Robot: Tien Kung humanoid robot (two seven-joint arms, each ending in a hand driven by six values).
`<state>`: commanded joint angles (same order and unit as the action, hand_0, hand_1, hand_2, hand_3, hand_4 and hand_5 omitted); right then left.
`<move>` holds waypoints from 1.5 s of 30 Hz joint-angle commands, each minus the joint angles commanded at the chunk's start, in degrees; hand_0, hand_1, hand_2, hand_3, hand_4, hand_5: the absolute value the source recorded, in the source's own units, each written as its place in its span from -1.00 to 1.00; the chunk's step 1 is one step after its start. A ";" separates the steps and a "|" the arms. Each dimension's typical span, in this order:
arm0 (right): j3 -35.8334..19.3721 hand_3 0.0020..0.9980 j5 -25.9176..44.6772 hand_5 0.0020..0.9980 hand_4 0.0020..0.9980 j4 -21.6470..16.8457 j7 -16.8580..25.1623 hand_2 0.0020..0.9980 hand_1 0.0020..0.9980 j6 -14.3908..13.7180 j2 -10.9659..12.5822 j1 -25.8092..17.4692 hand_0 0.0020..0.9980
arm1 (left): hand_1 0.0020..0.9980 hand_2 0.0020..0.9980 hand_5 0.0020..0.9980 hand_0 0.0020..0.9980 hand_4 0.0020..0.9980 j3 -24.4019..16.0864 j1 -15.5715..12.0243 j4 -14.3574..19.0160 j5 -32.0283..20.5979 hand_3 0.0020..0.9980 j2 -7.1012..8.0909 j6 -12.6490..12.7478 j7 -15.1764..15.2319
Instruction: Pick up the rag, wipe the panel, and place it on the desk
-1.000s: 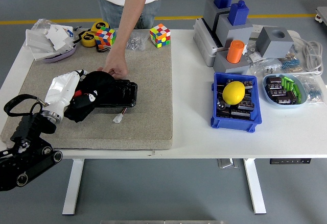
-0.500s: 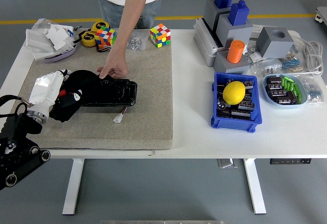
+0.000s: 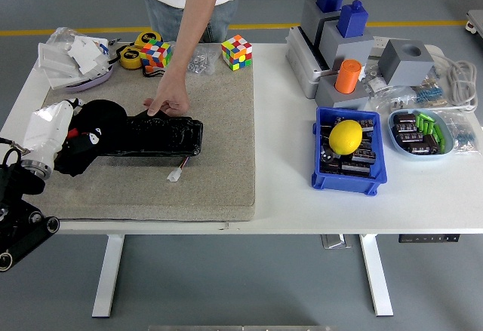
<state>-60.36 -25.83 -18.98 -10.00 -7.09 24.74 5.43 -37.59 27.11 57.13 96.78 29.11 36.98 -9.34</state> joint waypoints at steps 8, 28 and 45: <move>-0.01 0.25 0.01 0.19 1.00 -0.03 0.05 0.40 0.34 -0.04 -0.01 -0.02 0.49 | -0.83 -0.29 -0.77 -0.65 0.09 1.48 0.52 -0.06 -0.41 0.16 -0.78 0.00 -0.19; 0.99 0.25 0.25 0.19 1.00 0.00 0.14 0.40 0.34 0.09 0.30 0.46 0.49 | -0.83 -0.29 -0.78 -0.65 0.09 13.38 6.94 5.49 -0.65 0.16 -4.38 0.00 -1.88; 1.19 0.25 0.36 0.19 1.00 0.03 0.07 0.40 0.34 0.21 0.54 0.59 0.49 | -0.83 -0.29 -0.78 -0.66 0.09 15.58 8.91 6.80 -0.70 0.17 -5.96 0.00 -2.48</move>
<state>-59.18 -25.47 -18.95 -9.93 -6.88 25.28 6.02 -22.01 36.02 63.93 96.08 23.14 36.98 -11.82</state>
